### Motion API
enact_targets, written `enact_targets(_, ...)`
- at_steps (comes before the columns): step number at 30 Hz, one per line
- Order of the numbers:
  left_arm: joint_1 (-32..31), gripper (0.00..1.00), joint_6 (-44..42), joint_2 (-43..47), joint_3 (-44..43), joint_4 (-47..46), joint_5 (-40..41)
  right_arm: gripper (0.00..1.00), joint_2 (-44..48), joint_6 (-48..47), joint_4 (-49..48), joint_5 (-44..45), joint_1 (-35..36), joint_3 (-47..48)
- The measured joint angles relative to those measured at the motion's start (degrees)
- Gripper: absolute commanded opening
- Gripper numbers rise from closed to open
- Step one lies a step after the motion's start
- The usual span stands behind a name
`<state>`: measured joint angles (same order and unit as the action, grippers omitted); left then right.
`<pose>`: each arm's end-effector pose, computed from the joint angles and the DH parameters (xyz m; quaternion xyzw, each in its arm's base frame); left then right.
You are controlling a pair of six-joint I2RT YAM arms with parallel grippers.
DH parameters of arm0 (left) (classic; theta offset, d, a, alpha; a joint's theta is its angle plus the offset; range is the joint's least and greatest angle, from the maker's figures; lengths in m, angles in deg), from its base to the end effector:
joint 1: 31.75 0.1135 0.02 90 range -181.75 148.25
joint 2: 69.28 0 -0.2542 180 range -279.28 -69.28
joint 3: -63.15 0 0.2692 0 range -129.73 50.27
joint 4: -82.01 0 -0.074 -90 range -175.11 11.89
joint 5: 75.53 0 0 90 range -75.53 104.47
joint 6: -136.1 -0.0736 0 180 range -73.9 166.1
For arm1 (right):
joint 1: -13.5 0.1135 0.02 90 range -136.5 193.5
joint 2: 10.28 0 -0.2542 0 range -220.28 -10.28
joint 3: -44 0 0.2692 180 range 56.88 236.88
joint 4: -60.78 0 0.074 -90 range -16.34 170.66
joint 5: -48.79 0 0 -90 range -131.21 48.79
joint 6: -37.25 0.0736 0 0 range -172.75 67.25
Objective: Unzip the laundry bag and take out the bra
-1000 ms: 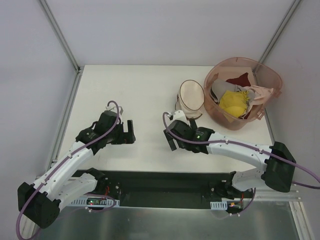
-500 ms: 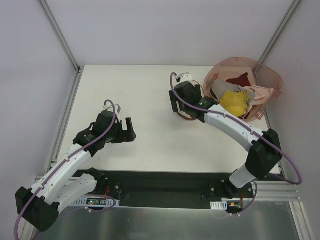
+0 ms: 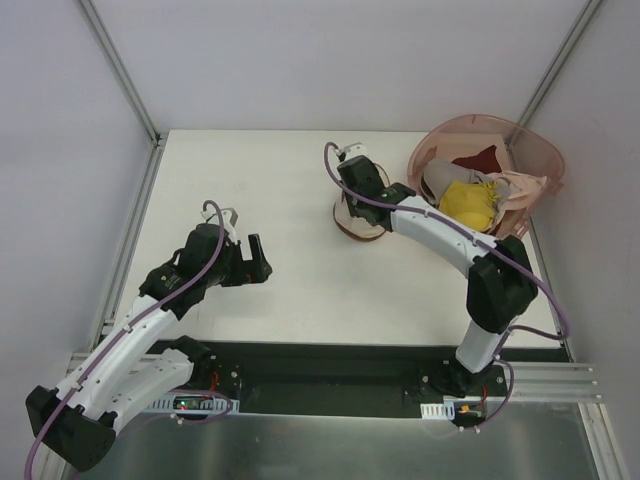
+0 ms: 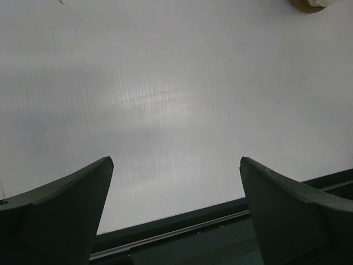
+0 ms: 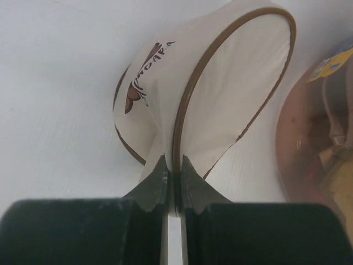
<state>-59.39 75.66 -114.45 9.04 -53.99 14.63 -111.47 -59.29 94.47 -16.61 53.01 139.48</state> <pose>0.2017 -0.1054 0.2508 -0.0155 0.8871 -0.2197 0.4056 0.3637 0.2602 0.2466 -0.2617 0.8486 -0.0662 0.4550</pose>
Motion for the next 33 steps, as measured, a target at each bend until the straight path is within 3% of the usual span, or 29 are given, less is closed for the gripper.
enact_targets(5,0.00,0.99,-0.57,0.20,-0.15,0.90,0.24,0.01,7.28,0.11,0.70,-3.08,5.99,-1.73)
enact_targets(10,0.00,0.99,-2.16,1.11,-1.84,3.52,3.58,0.03,18.47,7.23,0.74,-19.02,6.16,-2.49)
enact_targets(11,0.00,0.99,-2.43,1.75,-2.40,4.22,4.59,0.19,20.57,9.40,-0.11,-23.71,4.46,-2.97)
enact_targets(12,0.00,0.99,-2.67,2.51,-3.02,4.79,5.53,0.69,22.27,11.89,-1.18,-27.71,2.51,-3.63)
enact_targets(15,0.00,0.99,-3.48,5.05,-4.52,5.66,7.37,0.95,22.95,17.84,-4.07,-36.87,-4.83,-6.21)
enact_targets(18,0.00,0.99,-4.00,7.04,-5.73,5.79,7.85,0.98,17.05,20.50,-3.67,-39.65,-10.36,-7.80)
enact_targets(22,0.00,0.99,-4.33,7.30,-6.12,6.64,7.89,0.98,10.45,21.88,1.42,-38.23,-10.49,-11.96)
enact_targets(30,0.00,0.99,-4.79,6.69,-6.12,8.92,7.96,0.96,12.00,17.22,9.09,-20.28,2.40,-6.05)
enact_targets(33,0.00,0.99,-4.92,6.49,-6.21,9.27,8.02,0.96,11.63,15.63,9.01,-17.57,5.99,-2.47)
